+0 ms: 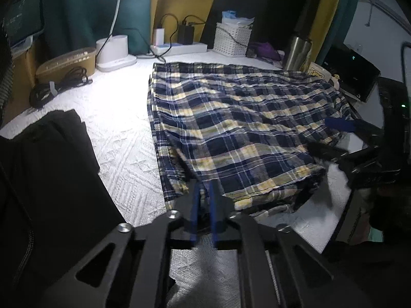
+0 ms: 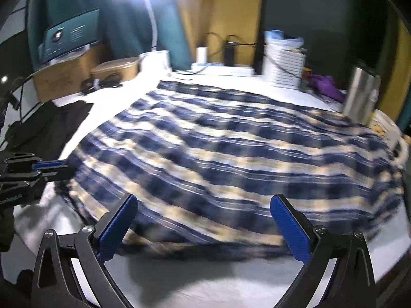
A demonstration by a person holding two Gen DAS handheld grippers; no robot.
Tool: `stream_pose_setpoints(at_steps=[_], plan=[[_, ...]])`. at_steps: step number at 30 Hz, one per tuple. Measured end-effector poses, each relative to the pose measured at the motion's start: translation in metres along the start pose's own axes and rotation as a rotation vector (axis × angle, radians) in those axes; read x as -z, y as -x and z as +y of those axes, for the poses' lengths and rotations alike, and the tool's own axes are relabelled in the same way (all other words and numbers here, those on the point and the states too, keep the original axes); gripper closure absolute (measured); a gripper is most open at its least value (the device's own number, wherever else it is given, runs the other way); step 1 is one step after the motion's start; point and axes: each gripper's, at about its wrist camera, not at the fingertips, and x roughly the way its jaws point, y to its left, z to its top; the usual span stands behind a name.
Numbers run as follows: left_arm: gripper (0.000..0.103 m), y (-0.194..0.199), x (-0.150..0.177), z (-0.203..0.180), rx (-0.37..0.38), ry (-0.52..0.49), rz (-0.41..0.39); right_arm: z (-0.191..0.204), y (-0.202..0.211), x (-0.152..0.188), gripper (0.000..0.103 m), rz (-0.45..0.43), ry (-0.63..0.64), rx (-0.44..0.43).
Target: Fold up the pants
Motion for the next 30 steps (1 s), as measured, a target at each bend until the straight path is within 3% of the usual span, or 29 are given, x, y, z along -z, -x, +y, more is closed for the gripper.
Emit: stream_pose_setpoints(at_steps=[10,23,30], plan=[[0.102,0.025,0.006,0.006,0.001,0.018,-0.051,0.021,-0.016,0.014,0.000,0.071,0.064,0.013],[0.102,0.015,0.030,0.007,-0.057,0.000,0.020,0.025,-0.003,0.036,0.000,0.065,0.054,0.009],[0.101,0.016,0.022,0.010,-0.062,0.006,0.054,0.011,0.012,0.035,0.000,0.039,0.022,-0.012]])
